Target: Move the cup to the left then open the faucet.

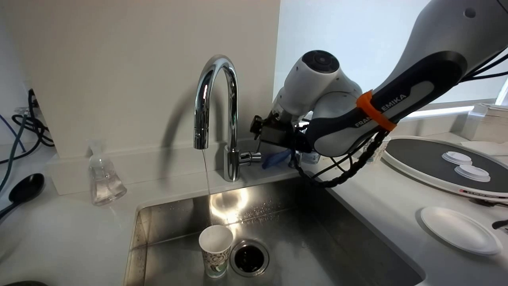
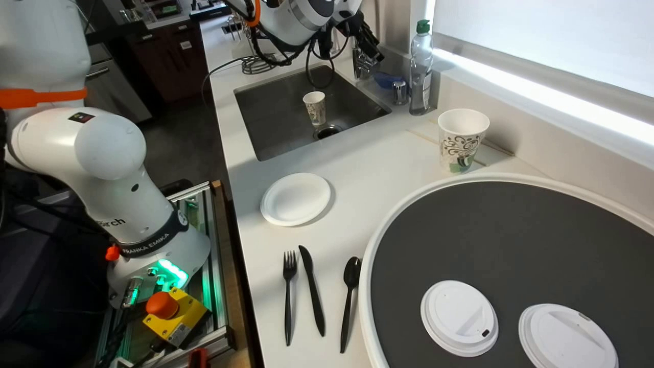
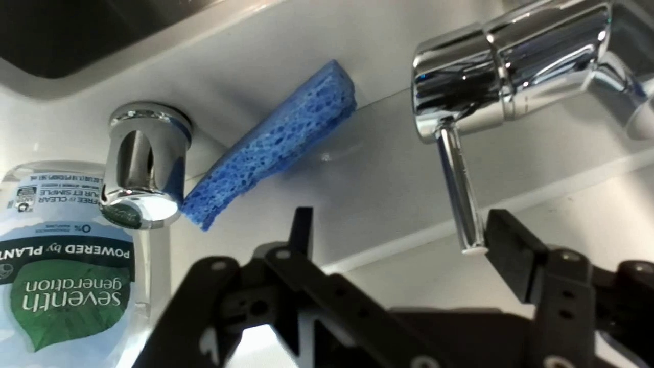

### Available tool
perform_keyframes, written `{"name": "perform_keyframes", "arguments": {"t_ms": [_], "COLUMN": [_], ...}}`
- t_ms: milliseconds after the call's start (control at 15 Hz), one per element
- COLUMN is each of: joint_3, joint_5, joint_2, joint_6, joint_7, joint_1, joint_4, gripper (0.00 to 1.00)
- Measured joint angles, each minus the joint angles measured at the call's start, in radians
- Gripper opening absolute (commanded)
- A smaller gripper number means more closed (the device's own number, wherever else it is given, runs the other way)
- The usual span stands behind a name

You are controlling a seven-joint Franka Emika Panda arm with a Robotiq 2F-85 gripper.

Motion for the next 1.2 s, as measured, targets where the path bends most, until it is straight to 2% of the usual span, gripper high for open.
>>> {"name": "perform_keyframes", "arguments": {"t_ms": [1200], "joint_3": [-0.015], "joint_5": [0.000], "joint_2": [-0.005], "joint_6": [0.001], "joint_7": [0.000], "joint_1": [0.019], "joint_4": [-0.003], "gripper": [1.00]}}
